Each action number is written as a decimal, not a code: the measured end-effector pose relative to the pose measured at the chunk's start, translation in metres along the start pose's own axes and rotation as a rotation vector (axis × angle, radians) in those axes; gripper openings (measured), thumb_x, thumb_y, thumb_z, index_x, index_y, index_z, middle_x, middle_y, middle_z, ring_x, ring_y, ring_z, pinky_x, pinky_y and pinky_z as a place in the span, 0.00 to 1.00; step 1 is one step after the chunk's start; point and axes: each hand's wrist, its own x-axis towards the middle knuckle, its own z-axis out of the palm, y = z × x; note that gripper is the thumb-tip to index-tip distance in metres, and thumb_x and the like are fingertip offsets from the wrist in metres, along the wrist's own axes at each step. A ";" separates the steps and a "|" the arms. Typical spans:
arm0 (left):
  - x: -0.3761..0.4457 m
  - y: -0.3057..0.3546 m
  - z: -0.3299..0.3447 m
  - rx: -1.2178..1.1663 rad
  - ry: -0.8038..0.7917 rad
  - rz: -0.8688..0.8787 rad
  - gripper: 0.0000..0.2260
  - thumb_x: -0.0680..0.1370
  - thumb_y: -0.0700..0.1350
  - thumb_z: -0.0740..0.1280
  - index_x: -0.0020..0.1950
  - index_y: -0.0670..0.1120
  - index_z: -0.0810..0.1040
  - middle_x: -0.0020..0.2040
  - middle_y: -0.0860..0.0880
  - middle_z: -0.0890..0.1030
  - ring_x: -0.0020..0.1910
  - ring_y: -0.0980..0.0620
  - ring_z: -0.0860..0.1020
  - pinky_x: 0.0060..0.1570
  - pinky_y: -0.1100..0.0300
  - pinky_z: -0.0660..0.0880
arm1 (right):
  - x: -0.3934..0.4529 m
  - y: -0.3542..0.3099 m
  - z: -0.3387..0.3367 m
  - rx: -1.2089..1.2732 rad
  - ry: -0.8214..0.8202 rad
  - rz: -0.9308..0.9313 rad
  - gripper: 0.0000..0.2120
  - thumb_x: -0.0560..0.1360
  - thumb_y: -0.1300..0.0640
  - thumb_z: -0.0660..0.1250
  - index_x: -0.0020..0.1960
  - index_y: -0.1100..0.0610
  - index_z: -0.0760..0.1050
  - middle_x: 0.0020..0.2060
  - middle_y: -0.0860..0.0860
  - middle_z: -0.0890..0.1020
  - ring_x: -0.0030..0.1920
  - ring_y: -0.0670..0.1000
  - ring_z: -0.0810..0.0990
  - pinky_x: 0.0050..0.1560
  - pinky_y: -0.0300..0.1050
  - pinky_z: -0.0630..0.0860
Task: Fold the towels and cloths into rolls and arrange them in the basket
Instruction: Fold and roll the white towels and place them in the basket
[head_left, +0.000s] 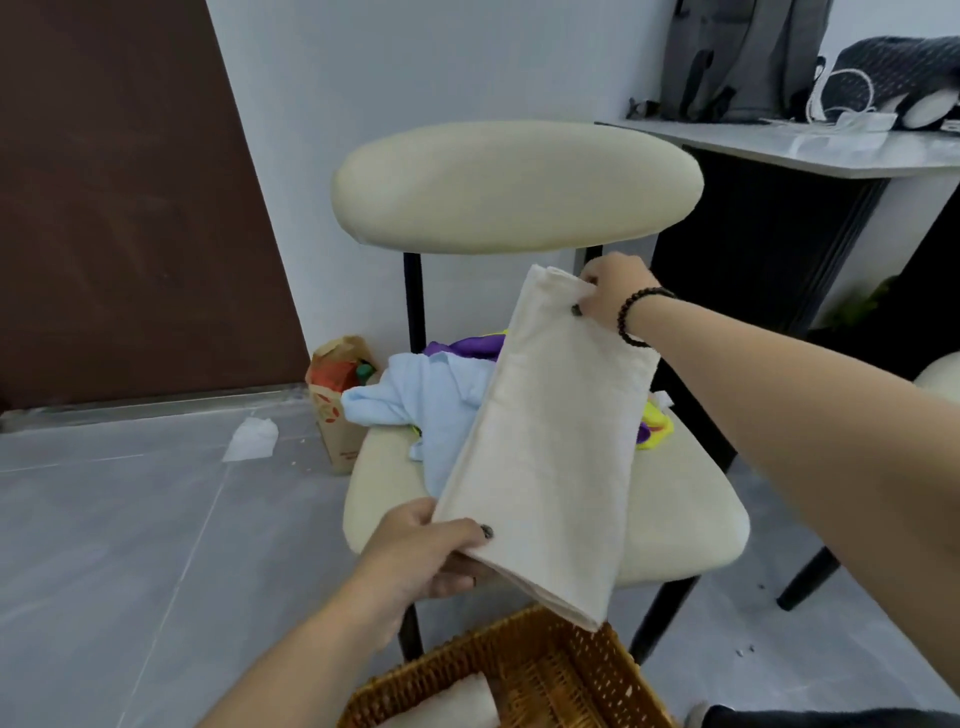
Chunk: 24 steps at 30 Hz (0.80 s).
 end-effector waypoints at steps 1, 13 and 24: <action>0.002 0.001 0.001 0.070 -0.045 -0.033 0.11 0.73 0.40 0.72 0.54 0.43 0.79 0.42 0.45 0.86 0.39 0.49 0.85 0.35 0.61 0.80 | 0.008 -0.008 0.007 -0.002 -0.009 -0.011 0.05 0.72 0.57 0.71 0.46 0.55 0.77 0.45 0.54 0.78 0.46 0.57 0.76 0.45 0.48 0.75; 0.027 -0.001 0.005 0.354 -0.167 -0.087 0.09 0.75 0.48 0.71 0.52 0.47 0.80 0.48 0.50 0.85 0.45 0.51 0.84 0.39 0.62 0.77 | 0.032 -0.044 0.075 0.002 -0.051 -0.132 0.20 0.75 0.59 0.67 0.66 0.54 0.72 0.67 0.54 0.71 0.67 0.56 0.68 0.61 0.46 0.68; 0.025 -0.016 0.002 0.390 0.092 0.227 0.13 0.78 0.47 0.68 0.59 0.47 0.71 0.43 0.47 0.82 0.42 0.50 0.79 0.49 0.52 0.78 | -0.164 0.023 0.060 0.346 -0.057 0.147 0.22 0.72 0.55 0.71 0.64 0.57 0.70 0.62 0.54 0.68 0.58 0.51 0.71 0.53 0.38 0.66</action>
